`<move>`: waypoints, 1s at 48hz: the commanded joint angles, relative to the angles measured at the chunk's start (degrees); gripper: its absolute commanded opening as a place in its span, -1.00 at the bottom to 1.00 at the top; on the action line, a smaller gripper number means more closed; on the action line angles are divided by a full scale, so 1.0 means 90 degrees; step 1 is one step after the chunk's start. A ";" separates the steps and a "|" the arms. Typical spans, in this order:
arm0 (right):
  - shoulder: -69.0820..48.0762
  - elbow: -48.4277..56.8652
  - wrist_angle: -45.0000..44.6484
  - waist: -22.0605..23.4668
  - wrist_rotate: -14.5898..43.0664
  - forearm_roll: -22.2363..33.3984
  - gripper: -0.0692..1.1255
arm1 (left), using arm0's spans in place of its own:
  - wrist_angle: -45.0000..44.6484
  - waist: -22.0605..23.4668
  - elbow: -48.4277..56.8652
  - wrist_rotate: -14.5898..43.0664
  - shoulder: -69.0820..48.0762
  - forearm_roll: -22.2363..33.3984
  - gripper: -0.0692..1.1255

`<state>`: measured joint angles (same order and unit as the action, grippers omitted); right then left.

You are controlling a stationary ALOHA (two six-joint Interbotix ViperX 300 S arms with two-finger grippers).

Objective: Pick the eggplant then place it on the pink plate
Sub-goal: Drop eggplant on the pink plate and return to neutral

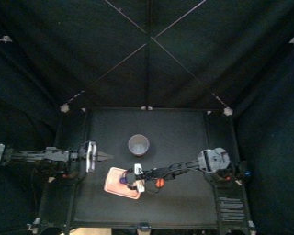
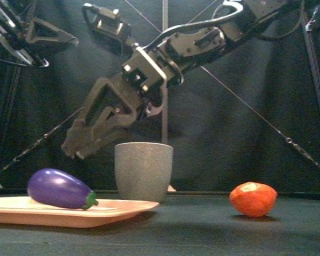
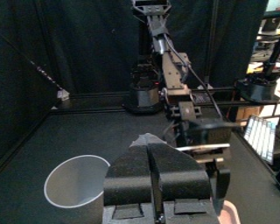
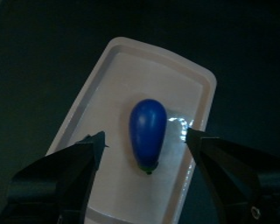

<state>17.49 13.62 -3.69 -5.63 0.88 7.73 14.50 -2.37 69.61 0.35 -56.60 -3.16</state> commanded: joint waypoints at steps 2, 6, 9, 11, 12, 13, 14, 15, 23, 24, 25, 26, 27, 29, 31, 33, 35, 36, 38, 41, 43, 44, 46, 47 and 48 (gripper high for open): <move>-0.1201 0.0430 0.0225 0.0312 0.0039 0.0049 0.85 | 0.0020 -0.0020 -0.0088 0.0000 0.0020 0.0000 -0.92; -0.1738 0.0859 0.0508 0.0400 0.0039 0.0029 0.85 | 0.0020 -0.0010 -0.0078 0.0000 0.0020 0.0000 -0.92; -0.2178 0.1270 0.0820 0.0420 0.0039 0.0039 0.85 | 0.0020 -0.0020 -0.0088 0.0000 0.0020 0.0000 -0.92; -0.2422 0.1494 0.1035 0.0430 0.0039 0.0029 0.85 | 0.0020 -0.0020 -0.0088 0.0000 0.0020 0.0000 -0.92; -0.2539 0.1602 0.1152 0.0430 0.0039 0.0029 0.85 | 0.0020 -0.0020 -0.0088 0.0000 0.0020 0.0000 -0.92; -0.2637 0.1699 0.1279 0.0430 0.0039 0.0020 0.85 | 0.0020 -0.0020 -0.0078 0.0000 0.0020 0.0000 -0.92; -0.2744 0.1807 0.1396 0.0439 0.0039 0.0010 0.85 | 0.0020 -0.0020 -0.0068 0.0000 0.0020 0.0000 -0.92; -0.2842 0.1895 0.1514 0.0439 0.0039 0.0010 0.85 | 0.0020 -0.0020 -0.0068 0.0010 0.0020 0.0000 -0.92; -0.3828 0.2666 0.2031 0.0479 0.0039 -0.0117 0.85 | 0.0020 -0.0059 -0.0059 0.0000 0.0010 0.0000 -0.92; -0.3945 0.2754 0.2051 0.0488 0.0039 -0.0137 0.85 | 0.0020 -0.0059 -0.0059 0.0010 0.0010 0.0000 -0.92; -0.4072 0.2852 0.2070 0.0508 0.0039 -0.0146 0.85 | 0.0020 -0.0059 -0.0059 0.0010 0.0000 0.0000 -0.92; -0.4189 0.2949 0.2090 0.0527 0.0039 -0.0156 0.85 | 0.0020 -0.0059 -0.0059 0.0010 0.0000 0.0000 -0.92; -0.4307 0.3057 0.2109 0.0537 0.0039 -0.0166 0.85 | 0.0020 -0.0059 -0.0059 0.0010 0.0000 0.0000 -0.92; -0.4531 0.3262 0.2139 0.0547 0.0039 -0.0166 0.85 | 0.0020 -0.0059 -0.0049 0.0010 -0.0010 0.0000 -0.92; -0.4805 0.3496 0.2148 0.0576 0.0039 -0.0166 0.85 | 0.0020 -0.0059 -0.0059 0.0010 0.0000 0.0000 -0.92; -0.5020 0.3682 0.2178 0.0586 0.0039 -0.0176 0.85 | 0.0020 -0.0059 -0.0049 0.0010 -0.0010 0.0000 -0.92; -0.5234 0.3848 0.2217 0.0596 0.0049 -0.0186 0.85 | 0.0020 -0.0059 -0.0049 0.0010 -0.0010 0.0000 -0.92; -0.5332 0.3936 0.2236 0.0605 0.0049 -0.0205 0.85 | 0.0020 -0.0059 -0.0049 0.0010 -0.0010 0.0000 -0.92; -0.5557 0.4102 0.2275 0.0635 0.0049 -0.0244 0.85 | 0.0020 -0.0068 -0.0049 0.0010 -0.0010 0.0000 -0.92; -0.5977 0.4365 0.2285 0.0713 0.0039 -0.0303 0.85 | 0.0020 -0.0059 -0.0049 0.0010 -0.0010 0.0000 -0.92; -0.6221 0.4531 0.2295 0.0762 0.0039 -0.0332 0.85 | 0.0020 -0.0068 -0.0049 0.0010 -0.0010 0.0000 -0.92; -0.6338 0.4609 0.2285 0.0801 0.0039 -0.0342 0.85 | 0.0020 -0.0068 -0.0049 0.0010 -0.0010 0.0000 -0.92; -0.6602 0.4775 0.2295 0.0869 0.0049 -0.0361 0.85 | 0.0020 -0.0068 -0.0039 0.0000 -0.0010 0.0000 -0.92; -0.6738 0.4863 0.2285 0.0898 0.0049 -0.0361 0.85 | 0.0020 -0.0068 -0.0039 0.0000 -0.0020 0.0000 -0.92; -0.6865 0.4961 0.2285 0.0928 0.0049 -0.0371 0.85 | 0.0020 -0.0068 -0.0039 0.0010 -0.0010 0.0000 -0.92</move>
<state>-40.25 56.69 16.35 1.67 1.23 4.75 14.41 -2.81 69.96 0.44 -56.87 -3.16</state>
